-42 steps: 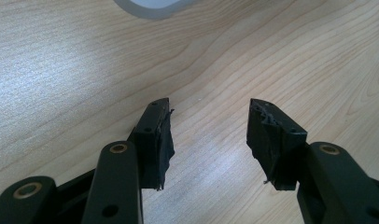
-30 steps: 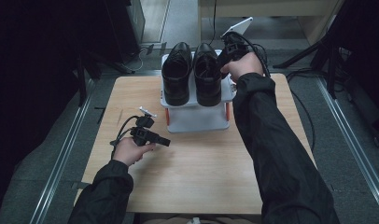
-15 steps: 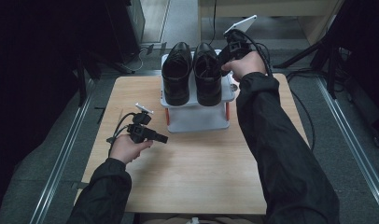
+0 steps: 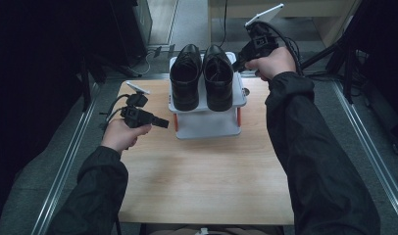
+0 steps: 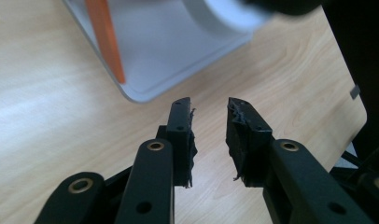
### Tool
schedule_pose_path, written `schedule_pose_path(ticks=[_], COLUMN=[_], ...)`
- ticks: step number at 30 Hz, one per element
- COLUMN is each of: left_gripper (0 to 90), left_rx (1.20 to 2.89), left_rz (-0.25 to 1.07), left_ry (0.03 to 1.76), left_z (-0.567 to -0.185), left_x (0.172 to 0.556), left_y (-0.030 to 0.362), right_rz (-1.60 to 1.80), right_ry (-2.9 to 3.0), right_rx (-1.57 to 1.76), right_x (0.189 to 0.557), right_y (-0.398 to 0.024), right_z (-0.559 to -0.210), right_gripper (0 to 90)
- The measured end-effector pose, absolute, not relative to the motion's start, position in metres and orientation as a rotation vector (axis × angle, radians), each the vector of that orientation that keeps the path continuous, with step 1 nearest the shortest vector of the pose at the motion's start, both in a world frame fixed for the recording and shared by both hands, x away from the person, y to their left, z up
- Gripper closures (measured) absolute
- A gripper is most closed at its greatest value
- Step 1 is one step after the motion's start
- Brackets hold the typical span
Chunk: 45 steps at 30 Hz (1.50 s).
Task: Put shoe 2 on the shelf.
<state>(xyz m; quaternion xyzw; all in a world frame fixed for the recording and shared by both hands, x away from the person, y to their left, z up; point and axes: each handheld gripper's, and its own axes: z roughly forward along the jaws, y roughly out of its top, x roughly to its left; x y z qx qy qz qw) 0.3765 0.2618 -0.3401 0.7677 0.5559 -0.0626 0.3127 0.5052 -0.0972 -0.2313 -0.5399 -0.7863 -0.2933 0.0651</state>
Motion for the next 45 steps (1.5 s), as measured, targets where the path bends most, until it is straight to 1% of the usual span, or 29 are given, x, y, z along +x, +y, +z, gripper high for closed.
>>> schedule_pose_path(ticks=[4, 10, 13, 20, 22, 26, 34, 39, 40, 42, 43, 45], left_gripper=[73.6, 74.0, 74.4, 75.3, 75.8, 76.2, 76.7, 76.7, 79.1, 80.6, 82.2, 82.7], left_rx=[2.002, 2.005, 2.008, 1.997, 1.985, 1.957, 1.973, 1.959, 1.961, 1.958, 1.958, 1.934], left_rz=[-0.169, -0.139, -0.133, -0.128, -0.126, -0.126, -0.132, -0.149, -0.142, -0.157, -0.157, -0.188], left_ry=[1.484, 1.497, 1.525, 1.556, 1.581, 1.604, 1.630, 1.628, 1.621, 1.621, 1.621, 1.625], left_z=[-0.324, -0.307, -0.298, -0.290, -0.290, -0.291, -0.300, -0.302, -0.302, -0.301, -0.301, -0.303], left_x=[0.392, 0.412, 0.431, 0.456, 0.470, 0.484, 0.502, 0.503, 0.502, 0.502, 0.502, 0.502], left_y=[0.265, 0.266, 0.267, 0.264, 0.266, 0.267, 0.255, 0.257, 0.256, 0.255, 0.255, 0.253], right_rz=[-0.887, -0.846, -0.833, -0.829, -0.846, -0.849, -0.873, -0.863, -0.872, -0.884, -0.884, -0.881], right_ry=[-2.429, -2.417, -2.418, -2.433, -2.437, -2.416, -2.422, -2.415, -2.396, -2.389, -2.389, -2.380], right_rx=[-1.609, -1.628, -1.643, -1.646, -1.647, -1.665, -1.649, -1.653, -1.655, -1.653, -1.653, -1.641], right_x=[0.509, 0.520, 0.525, 0.532, 0.535, 0.539, 0.543, 0.545, 0.544, 0.544, 0.544, 0.542], right_y=[-0.103, -0.102, -0.101, -0.098, -0.096, -0.095, -0.089, -0.089, -0.090, -0.089, -0.089, -0.086], right_z=[-0.241, -0.262, -0.269, -0.280, -0.285, -0.294, -0.302, -0.305, -0.305, -0.306, -0.306, -0.306], right_gripper=[76.6, 76.5, 76.6, 76.7, 79.8, 80.4, 80.7, 81.2, 82.8, 85.3, 85.3, 86.4])
